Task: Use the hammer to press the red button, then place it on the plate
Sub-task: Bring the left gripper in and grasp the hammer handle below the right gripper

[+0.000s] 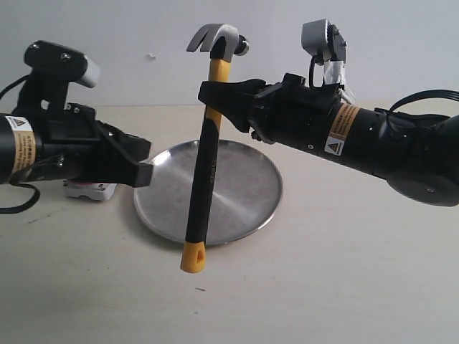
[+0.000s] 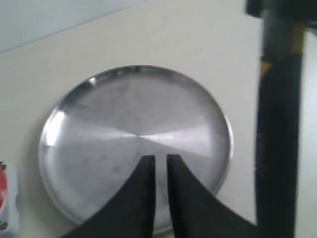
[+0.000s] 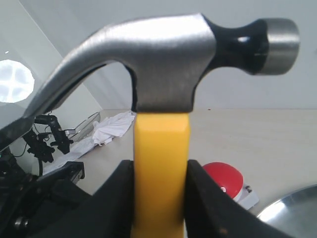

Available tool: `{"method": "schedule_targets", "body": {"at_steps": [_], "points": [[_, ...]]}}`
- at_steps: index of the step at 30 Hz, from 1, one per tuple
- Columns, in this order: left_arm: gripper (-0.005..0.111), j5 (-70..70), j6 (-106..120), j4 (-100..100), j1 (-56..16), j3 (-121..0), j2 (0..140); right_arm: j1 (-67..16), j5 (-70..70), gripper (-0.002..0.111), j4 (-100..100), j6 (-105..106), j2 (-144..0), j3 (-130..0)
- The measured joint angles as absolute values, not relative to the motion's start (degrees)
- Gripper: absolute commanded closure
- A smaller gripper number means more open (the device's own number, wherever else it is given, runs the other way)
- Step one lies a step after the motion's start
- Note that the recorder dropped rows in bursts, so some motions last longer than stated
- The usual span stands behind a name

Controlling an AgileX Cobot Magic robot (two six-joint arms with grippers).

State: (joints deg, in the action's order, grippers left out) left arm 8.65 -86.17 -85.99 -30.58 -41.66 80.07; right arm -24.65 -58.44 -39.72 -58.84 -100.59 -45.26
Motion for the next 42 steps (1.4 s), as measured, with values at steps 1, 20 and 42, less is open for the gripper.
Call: {"method": "schedule_targets", "body": {"at_steps": [1,20,42], "points": [[0.070,8.7,-86.3,-86.0,-31.9,-41.8,80.1,-24.7,-58.4,0.108,-39.7,-58.8,-100.6,-45.3],[0.030,13.0,-87.0,-83.9,-37.5,-45.4,86.4,-24.7,-58.4,0.108,-39.2,-58.8,-100.6,-45.3],[0.107,15.2,-86.3,-80.2,-38.0,-50.7,94.8,-24.6,-58.6,0.100,-37.9,-58.7,-100.6,-45.3]]}}
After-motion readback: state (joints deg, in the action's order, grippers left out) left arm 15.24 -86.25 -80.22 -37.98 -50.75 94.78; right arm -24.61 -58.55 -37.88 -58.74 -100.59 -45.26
